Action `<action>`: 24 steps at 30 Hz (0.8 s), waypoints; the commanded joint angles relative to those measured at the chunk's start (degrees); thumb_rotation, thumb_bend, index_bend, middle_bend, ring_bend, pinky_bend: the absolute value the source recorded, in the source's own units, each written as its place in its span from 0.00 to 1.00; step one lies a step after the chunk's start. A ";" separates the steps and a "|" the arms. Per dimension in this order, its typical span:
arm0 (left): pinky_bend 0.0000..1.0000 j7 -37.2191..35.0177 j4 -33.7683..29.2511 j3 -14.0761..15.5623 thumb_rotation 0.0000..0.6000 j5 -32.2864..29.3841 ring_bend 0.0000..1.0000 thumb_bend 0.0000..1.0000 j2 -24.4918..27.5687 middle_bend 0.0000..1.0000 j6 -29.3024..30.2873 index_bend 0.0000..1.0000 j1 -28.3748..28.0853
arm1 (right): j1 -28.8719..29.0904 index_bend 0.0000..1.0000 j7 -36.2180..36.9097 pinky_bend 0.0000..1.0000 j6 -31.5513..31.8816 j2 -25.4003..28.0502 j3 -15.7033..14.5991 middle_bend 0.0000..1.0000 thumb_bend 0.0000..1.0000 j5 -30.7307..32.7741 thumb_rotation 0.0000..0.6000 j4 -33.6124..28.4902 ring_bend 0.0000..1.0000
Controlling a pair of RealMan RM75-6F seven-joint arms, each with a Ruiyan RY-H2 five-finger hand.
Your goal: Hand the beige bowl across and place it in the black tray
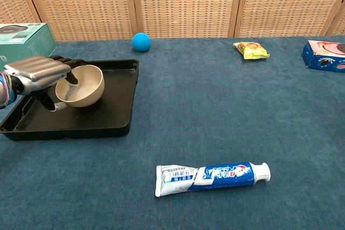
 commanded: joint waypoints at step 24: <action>0.00 -5.20 -7.75 -3.14 1.00 2.01 0.00 0.34 7.68 0.00 8.06 0.00 5.63 | 0.11 0.03 -0.65 0.00 -0.13 -0.48 -0.28 0.00 0.20 -0.59 1.00 0.24 0.00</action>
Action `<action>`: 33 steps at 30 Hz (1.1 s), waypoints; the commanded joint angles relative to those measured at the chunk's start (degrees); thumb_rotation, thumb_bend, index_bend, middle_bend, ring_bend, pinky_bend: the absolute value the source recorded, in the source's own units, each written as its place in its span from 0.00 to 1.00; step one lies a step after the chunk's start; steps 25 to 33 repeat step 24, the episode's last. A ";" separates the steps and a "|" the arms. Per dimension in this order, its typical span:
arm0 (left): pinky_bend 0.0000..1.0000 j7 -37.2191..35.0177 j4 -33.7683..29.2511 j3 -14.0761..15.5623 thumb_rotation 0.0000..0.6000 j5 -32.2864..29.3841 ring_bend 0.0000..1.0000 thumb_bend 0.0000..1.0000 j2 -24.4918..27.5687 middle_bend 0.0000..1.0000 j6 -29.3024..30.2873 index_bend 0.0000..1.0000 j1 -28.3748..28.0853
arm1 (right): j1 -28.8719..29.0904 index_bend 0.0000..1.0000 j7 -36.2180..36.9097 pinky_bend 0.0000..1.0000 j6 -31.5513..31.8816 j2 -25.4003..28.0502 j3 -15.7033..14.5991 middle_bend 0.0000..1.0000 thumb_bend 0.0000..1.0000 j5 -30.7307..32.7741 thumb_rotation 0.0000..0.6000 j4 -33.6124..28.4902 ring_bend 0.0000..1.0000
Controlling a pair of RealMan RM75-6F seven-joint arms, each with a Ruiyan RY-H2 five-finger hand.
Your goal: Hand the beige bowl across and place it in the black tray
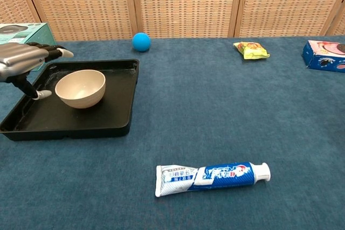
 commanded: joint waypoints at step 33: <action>0.00 -3.43 -22.69 5.78 1.00 17.77 0.00 0.11 12.31 0.00 31.39 0.00 21.43 | 0.00 0.00 -10.13 0.00 -4.21 0.51 -0.80 0.00 0.20 2.15 1.00 -3.80 0.00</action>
